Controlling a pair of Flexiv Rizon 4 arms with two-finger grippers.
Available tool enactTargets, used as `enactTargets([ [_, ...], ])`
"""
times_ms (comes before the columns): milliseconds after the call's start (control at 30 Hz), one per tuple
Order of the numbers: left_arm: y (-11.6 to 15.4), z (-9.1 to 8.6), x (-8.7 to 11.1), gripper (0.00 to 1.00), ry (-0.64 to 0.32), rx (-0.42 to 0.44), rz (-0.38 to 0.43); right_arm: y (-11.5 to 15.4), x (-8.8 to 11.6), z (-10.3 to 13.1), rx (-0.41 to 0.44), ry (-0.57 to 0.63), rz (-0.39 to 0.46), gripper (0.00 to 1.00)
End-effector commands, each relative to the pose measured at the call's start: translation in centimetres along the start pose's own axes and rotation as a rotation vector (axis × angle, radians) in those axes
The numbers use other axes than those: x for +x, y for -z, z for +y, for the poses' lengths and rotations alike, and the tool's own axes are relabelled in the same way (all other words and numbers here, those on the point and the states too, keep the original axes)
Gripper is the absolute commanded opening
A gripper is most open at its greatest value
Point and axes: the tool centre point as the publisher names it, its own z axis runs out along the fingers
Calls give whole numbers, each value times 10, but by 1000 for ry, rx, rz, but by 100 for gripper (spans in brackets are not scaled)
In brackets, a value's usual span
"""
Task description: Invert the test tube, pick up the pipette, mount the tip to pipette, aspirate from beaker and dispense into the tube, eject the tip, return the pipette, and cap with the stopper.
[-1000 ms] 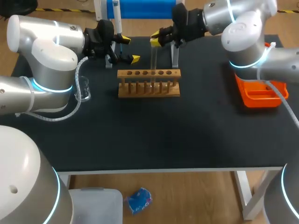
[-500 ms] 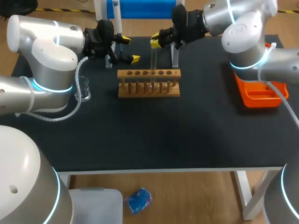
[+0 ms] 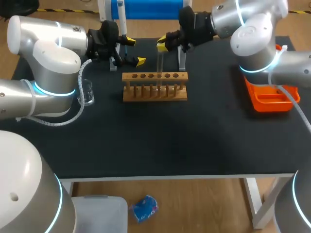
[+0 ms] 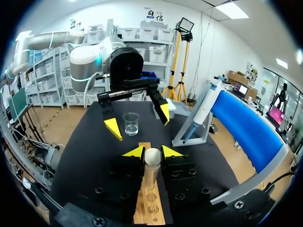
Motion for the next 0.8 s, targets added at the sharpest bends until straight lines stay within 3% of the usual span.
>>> enactTargets([
  [33,0,1,0,100,-1,2,-1,-2,1,-3,8,-4,7,0],
  [300,0,1,0,100,-1,2,-1,-7,7,-11,20,-14,13,0],
  [333,0,1,0,100,-1,2,-1,-7,7,-11,21,-15,13,29],
  [367,0,1,0,100,-1,2,-1,-6,7,-10,21,-15,10,100],
  [600,0,1,0,100,-1,2,-1,4,5,4,-25,3,-22,100],
  [800,0,1,0,100,-1,2,-1,12,4,21,-143,11,-3,100],
])
